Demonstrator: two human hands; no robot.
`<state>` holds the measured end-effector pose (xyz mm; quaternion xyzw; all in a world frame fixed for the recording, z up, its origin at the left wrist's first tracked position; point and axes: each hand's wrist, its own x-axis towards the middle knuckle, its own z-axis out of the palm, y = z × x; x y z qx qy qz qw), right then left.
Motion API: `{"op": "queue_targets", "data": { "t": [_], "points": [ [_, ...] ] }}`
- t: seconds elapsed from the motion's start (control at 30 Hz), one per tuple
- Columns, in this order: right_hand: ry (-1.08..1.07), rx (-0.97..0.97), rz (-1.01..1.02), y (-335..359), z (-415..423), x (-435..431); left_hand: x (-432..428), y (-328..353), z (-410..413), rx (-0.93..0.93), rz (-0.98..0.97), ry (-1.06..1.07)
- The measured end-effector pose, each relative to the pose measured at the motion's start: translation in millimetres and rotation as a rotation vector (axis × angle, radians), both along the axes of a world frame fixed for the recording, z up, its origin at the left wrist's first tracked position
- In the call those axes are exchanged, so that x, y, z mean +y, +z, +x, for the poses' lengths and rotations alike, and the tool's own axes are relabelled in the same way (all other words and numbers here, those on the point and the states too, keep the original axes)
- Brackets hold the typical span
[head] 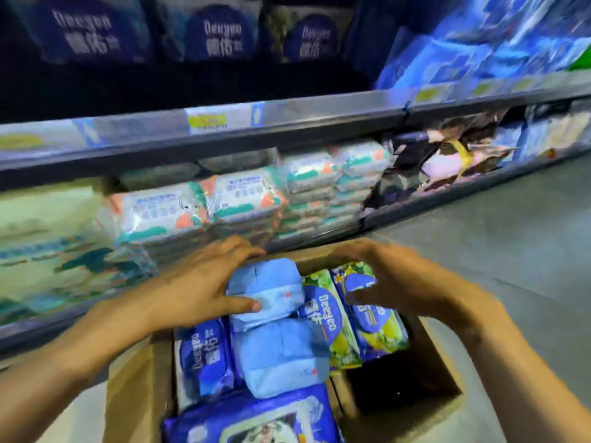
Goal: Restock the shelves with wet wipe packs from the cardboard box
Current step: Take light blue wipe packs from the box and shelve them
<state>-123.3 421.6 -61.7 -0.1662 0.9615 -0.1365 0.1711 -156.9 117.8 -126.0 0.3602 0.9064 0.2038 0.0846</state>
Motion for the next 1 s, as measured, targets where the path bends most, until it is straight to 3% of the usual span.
{"op": "queue_targets", "data": {
  "t": [0.17,0.43,0.63,0.8,1.0],
  "points": [
    [0.025,-0.103,0.007,-29,20,-17,-5,-33,9,-0.131,-0.109,0.012],
    [0.087,-0.315,0.002,-44,30,-43,10,-52,17,-0.011,-0.091,0.124],
    [0.182,-0.210,0.166,-75,53,-78,20,-63,14,0.038,-0.088,0.179],
    [0.096,-0.087,-0.035,-88,56,-69,16,-57,13,-0.091,0.113,0.216],
    [-0.103,-0.205,-0.355,-48,52,-47,-17,-10,29,-0.142,0.439,0.380]
  ]
}}
